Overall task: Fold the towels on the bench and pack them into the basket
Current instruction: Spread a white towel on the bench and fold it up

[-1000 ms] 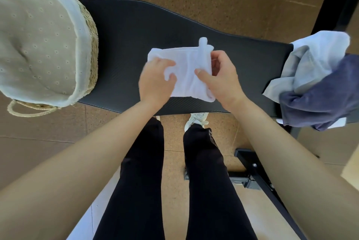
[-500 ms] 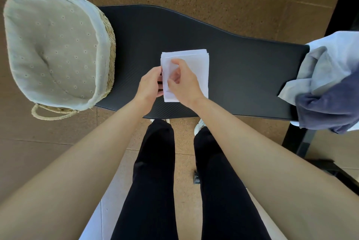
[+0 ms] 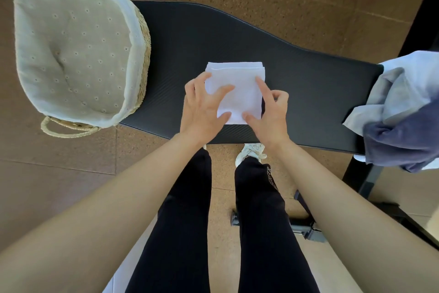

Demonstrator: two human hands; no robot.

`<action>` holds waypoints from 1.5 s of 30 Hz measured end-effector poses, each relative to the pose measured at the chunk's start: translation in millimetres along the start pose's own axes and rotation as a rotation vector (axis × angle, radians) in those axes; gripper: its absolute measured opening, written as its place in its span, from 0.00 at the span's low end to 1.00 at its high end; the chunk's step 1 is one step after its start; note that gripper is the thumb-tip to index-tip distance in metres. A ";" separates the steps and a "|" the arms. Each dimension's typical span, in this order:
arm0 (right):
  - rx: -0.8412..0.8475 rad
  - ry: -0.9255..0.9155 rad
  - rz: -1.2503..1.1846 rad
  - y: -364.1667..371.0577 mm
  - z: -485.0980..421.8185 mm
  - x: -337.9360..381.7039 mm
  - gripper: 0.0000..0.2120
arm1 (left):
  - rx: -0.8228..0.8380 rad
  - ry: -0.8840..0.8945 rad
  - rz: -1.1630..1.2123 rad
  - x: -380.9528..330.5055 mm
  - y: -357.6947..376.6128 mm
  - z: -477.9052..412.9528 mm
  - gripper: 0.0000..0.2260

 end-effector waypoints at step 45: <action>0.163 -0.209 0.316 33.1 11.3 25.0 0.26 | 0.391 -0.227 0.450 30.0 16.8 -24.9 0.34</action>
Point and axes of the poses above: each hand's wrist, its own z-axis away from the middle knuckle, its own y-axis out of the palm, x = y × z, the point moved 10 cm from there along -z, towards the middle knuckle, and after that the axes turned 7 degrees about -z, right-handed, at the moved point
